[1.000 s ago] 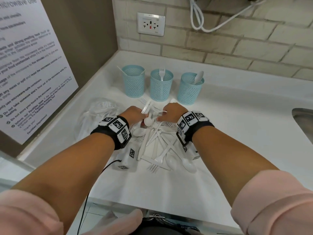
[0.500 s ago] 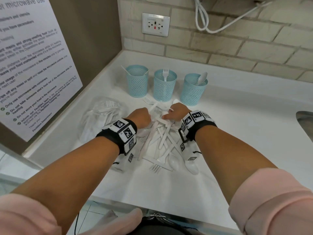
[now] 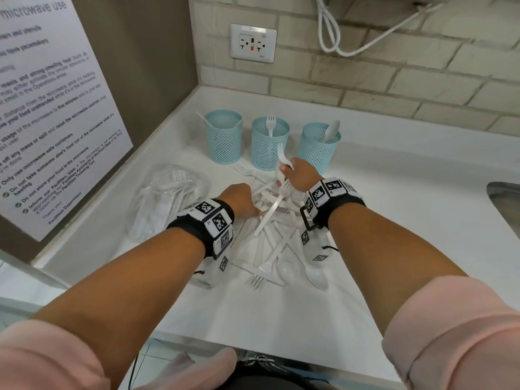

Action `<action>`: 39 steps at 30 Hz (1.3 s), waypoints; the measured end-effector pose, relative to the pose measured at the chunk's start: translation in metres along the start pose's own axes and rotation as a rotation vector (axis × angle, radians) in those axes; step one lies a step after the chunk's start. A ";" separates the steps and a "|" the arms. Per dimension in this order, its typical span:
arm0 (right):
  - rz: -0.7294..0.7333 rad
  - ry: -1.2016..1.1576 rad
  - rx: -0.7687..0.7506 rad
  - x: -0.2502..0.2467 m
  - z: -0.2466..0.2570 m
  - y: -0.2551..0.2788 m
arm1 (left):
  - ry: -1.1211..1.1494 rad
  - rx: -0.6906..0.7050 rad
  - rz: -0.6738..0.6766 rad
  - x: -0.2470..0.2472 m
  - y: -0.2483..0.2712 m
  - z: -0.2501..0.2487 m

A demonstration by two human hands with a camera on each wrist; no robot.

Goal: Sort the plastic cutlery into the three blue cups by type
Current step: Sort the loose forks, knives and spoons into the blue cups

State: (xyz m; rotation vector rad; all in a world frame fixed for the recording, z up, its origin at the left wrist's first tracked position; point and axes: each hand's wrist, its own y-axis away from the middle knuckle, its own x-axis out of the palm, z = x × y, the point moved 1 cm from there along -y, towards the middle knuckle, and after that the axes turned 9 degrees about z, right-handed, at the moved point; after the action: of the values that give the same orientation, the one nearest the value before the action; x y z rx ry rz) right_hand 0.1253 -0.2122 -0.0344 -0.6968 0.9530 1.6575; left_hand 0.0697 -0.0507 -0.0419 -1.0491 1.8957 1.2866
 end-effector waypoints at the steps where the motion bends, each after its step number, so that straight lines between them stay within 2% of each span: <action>1: -0.015 -0.067 -0.011 -0.002 0.000 -0.001 | 0.018 0.002 0.022 -0.003 -0.001 0.000; 4: -0.079 -0.333 -0.103 -0.008 0.000 -0.007 | 0.148 0.007 0.057 -0.019 -0.002 0.003; 8: -0.202 -0.733 -0.218 -0.026 0.009 0.002 | 0.348 0.002 0.008 -0.050 -0.004 0.007; 10: -0.186 -0.911 -0.243 -0.034 0.016 0.007 | 0.475 0.022 -0.029 -0.062 -0.005 0.003; 12: -0.132 -1.035 -0.193 -0.038 0.021 0.005 | 0.633 0.065 -0.040 -0.070 -0.003 -0.006; 15: -0.006 -1.167 -0.092 -0.038 0.026 0.004 | 1.012 0.124 0.039 -0.069 0.001 -0.020; 17: 0.068 -1.183 -0.073 -0.035 0.029 0.006 | 1.215 0.156 0.079 -0.062 0.003 -0.025; 19: 0.128 -1.171 -0.063 -0.029 0.030 0.008 | 1.311 0.156 0.064 -0.055 -0.002 -0.026; 21: 0.146 -1.151 -0.026 -0.024 0.028 0.009 | 1.396 0.136 0.047 -0.049 -0.007 -0.026; 24: 0.143 -1.163 0.025 -0.019 0.024 0.008 | 1.493 0.114 0.092 -0.041 -0.013 -0.026; 28: 0.128 -1.250 0.079 -0.016 0.024 0.009 | 1.520 0.134 0.135 -0.034 -0.017 -0.025; 32: 0.137 -1.175 0.103 -0.013 0.019 0.004 | 1.544 0.206 0.245 -0.031 -0.017 -0.021; 39: 0.261 -1.125 0.131 -0.008 0.021 0.004 | 1.479 0.340 0.427 -0.030 -0.007 -0.019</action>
State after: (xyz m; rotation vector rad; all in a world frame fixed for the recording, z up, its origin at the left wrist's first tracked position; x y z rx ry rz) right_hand 0.1241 -0.1982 -0.0163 0.4820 0.3092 1.8064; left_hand 0.0900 -0.0621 -0.0135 -1.6375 3.3582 0.1105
